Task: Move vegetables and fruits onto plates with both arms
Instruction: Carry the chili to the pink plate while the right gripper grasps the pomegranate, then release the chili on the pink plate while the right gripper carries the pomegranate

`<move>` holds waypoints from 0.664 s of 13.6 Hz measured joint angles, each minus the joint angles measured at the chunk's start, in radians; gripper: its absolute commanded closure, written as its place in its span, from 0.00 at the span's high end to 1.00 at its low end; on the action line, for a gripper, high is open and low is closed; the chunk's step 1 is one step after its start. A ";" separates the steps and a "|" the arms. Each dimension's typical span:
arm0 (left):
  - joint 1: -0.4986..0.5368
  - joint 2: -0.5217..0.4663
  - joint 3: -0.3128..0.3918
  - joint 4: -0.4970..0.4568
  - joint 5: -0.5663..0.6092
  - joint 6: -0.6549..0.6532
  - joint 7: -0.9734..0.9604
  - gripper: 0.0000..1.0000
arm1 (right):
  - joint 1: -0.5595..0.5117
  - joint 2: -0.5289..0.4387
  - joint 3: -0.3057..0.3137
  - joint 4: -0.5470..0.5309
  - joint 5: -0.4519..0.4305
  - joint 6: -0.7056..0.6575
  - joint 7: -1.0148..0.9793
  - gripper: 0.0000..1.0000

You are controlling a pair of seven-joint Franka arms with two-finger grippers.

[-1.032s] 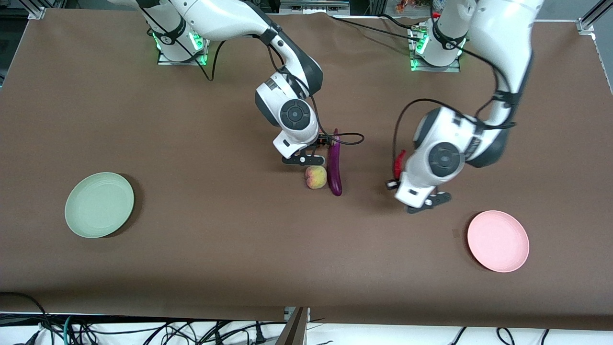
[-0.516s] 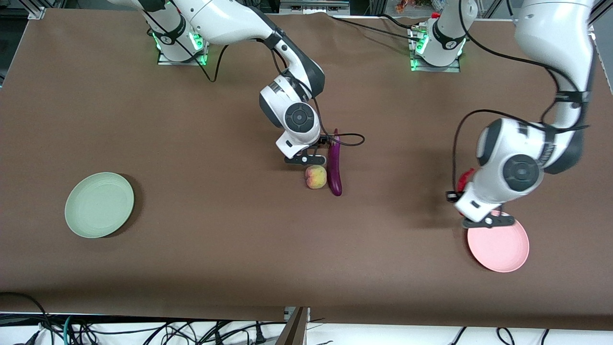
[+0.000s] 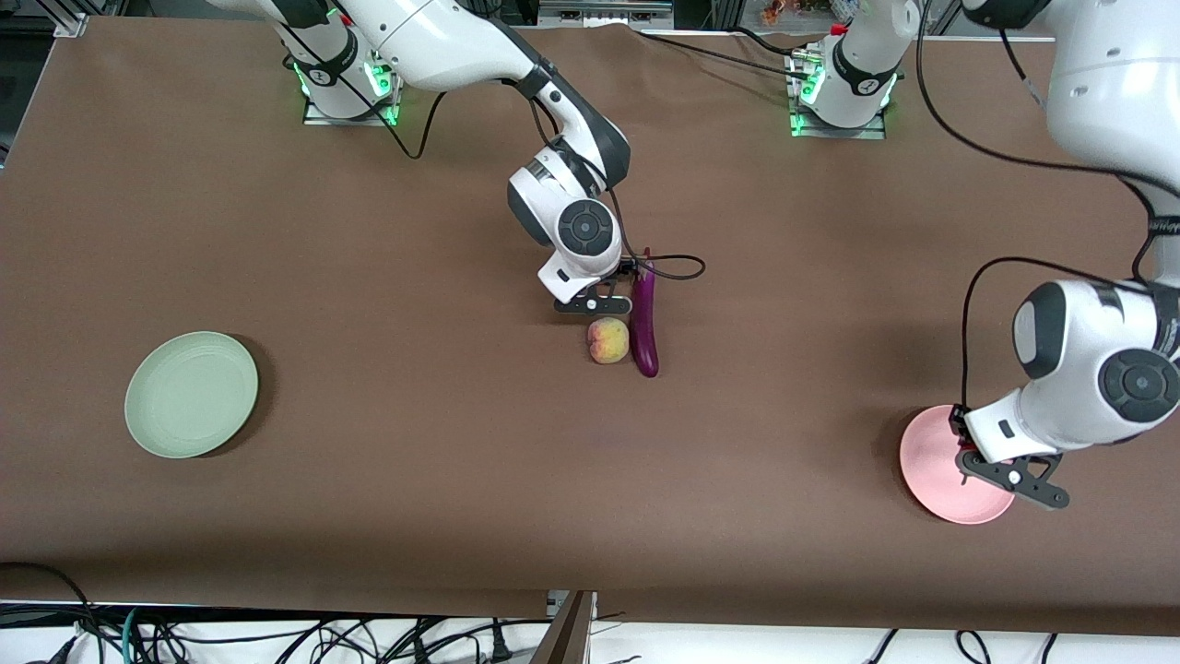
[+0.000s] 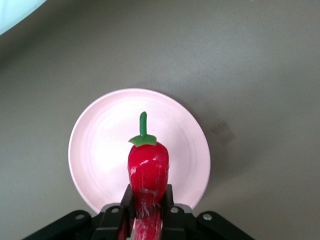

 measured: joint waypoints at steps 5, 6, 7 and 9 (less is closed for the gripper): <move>-0.005 0.109 0.000 0.024 0.001 0.053 0.019 1.00 | 0.002 0.005 -0.002 0.001 0.000 0.005 0.000 0.19; -0.004 0.110 0.000 0.027 0.001 0.053 0.020 1.00 | 0.001 0.005 -0.004 0.001 0.000 0.005 0.000 0.19; -0.001 0.110 0.001 0.034 0.001 0.053 0.020 1.00 | -0.001 0.004 -0.009 0.003 0.000 0.005 -0.002 0.18; 0.007 0.109 0.001 0.056 0.001 0.052 0.020 1.00 | -0.032 -0.008 -0.029 0.017 0.000 -0.027 -0.037 0.18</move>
